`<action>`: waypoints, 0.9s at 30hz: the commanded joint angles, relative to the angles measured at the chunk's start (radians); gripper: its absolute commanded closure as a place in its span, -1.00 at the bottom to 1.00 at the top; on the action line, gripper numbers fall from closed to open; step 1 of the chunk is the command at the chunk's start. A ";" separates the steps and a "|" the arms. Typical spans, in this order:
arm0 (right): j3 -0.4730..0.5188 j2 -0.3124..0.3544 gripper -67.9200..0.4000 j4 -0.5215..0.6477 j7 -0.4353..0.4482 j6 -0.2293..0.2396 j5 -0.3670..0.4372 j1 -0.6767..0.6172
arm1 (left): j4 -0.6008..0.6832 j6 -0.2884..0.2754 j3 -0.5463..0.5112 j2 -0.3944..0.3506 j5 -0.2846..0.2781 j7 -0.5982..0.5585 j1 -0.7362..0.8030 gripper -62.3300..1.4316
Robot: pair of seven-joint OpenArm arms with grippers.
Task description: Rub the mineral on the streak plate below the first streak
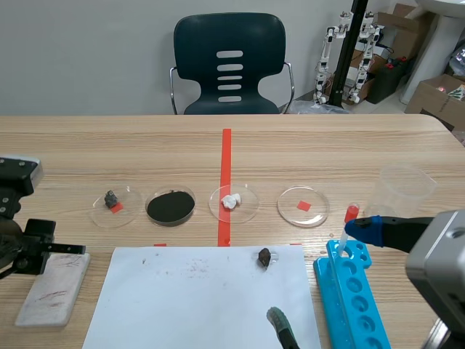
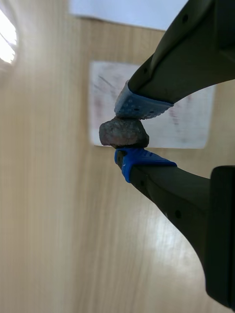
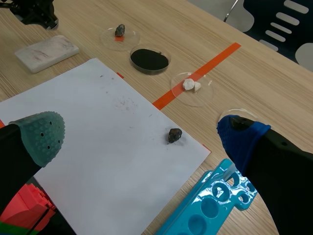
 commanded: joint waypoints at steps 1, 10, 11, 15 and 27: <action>0.006 -0.003 -1.00 0.020 0.015 0.000 0.007 0.001 | 0.055 0.005 -0.005 -0.018 -0.003 -0.080 0.022 0.55; 0.006 -0.003 -1.00 0.020 0.015 0.000 0.007 0.001 | 0.244 -0.064 -0.007 -0.039 -0.015 -0.502 0.214 0.55; 0.006 -0.003 -1.00 0.020 0.015 0.000 0.007 0.001 | 0.260 -0.086 -0.007 -0.039 -0.015 -0.534 0.235 0.55; 0.006 -0.003 -1.00 0.020 0.015 0.000 0.007 0.001 | 0.320 -0.190 -0.007 -0.038 -0.015 -0.642 0.318 0.55; 0.006 -0.003 -1.00 0.020 0.015 0.000 0.007 0.001 | 0.381 -0.474 -0.006 -0.038 0.110 -0.865 0.484 0.55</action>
